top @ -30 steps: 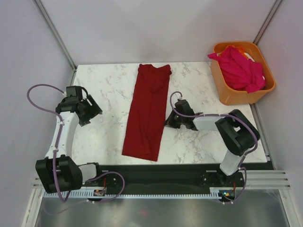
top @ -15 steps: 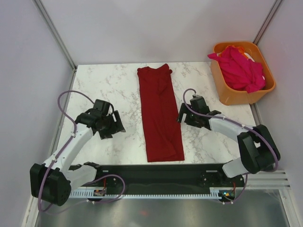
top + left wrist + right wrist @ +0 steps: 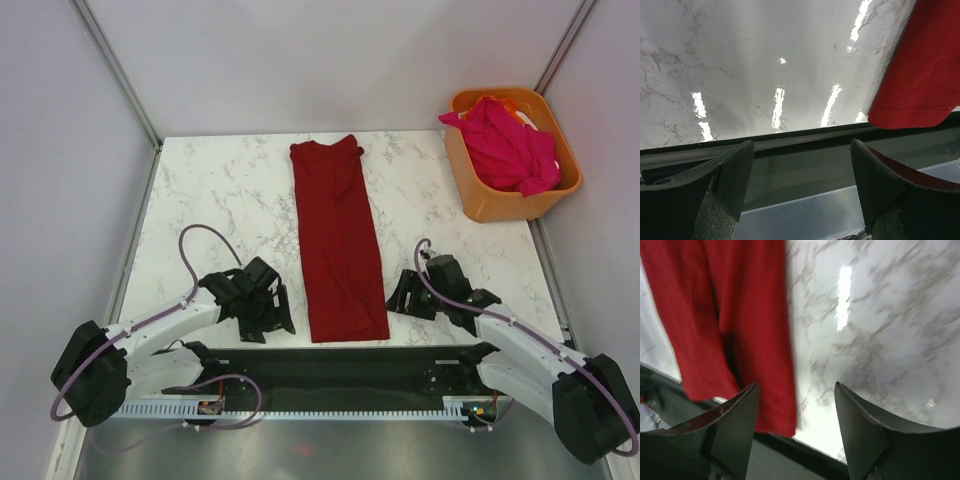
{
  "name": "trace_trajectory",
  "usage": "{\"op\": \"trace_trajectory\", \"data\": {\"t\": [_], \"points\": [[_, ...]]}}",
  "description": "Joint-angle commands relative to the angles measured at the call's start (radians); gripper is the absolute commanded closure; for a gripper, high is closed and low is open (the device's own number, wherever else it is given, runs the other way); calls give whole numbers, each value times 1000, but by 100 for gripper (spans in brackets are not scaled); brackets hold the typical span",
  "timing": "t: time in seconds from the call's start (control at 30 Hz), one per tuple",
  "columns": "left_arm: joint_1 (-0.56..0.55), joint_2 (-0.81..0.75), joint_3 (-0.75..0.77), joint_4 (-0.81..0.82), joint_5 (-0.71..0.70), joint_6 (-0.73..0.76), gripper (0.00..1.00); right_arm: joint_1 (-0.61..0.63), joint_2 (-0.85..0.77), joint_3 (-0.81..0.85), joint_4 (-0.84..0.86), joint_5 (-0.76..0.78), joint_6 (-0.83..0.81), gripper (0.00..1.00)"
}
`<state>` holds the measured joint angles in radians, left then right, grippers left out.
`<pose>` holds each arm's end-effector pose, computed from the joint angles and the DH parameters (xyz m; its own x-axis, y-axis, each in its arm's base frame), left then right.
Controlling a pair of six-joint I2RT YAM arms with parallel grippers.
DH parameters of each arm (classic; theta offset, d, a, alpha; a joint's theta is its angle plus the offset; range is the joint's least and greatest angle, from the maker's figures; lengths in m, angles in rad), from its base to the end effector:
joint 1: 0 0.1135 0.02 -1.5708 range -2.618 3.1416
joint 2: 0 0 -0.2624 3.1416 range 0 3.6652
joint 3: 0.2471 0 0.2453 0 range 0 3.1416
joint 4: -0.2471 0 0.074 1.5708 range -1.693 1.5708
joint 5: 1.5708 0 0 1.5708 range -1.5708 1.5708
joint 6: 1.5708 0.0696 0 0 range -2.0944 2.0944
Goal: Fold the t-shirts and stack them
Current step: Fold the tshirt
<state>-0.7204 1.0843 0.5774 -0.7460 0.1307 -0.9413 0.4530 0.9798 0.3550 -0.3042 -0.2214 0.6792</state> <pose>0.1286 -0.1250 0.1466 -0.9737 -0.2117 -0.0840 -0.1739 0.9294 -0.3255 0.1612 0.0955 0.1273 -0.9029 0.2421 -0.3553 0.0282 0.8580 0.5129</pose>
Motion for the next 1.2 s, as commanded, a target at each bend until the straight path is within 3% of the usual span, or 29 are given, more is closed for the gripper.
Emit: {"op": "trace_trajectory", "data": {"t": [0.0,0.33,0.37,0.4,0.47,0.53,0.57,0.63,0.67,0.73,0.77,1.17], "points": [[-36,14,-45,54,15,-80,14,33,-81,-94,56,-137,91,30],[-128,206,-4,54,15,-80,14,147,-154,-126,-76,-73,143,34],[-131,210,5,144,27,-226,29,153,-177,-125,-96,-61,145,35],[-132,213,13,400,5,-232,32,156,-190,-123,-113,-50,145,35],[-139,203,10,476,4,-238,39,158,-214,-125,-131,-26,137,35],[-142,187,10,535,9,-226,24,156,-204,-117,-124,-13,132,35],[-148,169,16,539,1,-215,1,158,-176,-107,-116,-13,129,35],[-151,160,35,537,-9,-197,0,159,-149,-102,-89,-13,123,36],[-151,151,39,539,-9,-179,2,159,-138,-103,-78,-15,122,36],[-151,137,33,537,-19,-172,19,159,-136,-106,-62,-6,122,36],[-151,132,27,536,-25,-174,59,158,-132,-109,-58,-3,120,36],[-172,138,-54,536,-25,-174,60,159,-70,-140,28,-3,129,36]]}}
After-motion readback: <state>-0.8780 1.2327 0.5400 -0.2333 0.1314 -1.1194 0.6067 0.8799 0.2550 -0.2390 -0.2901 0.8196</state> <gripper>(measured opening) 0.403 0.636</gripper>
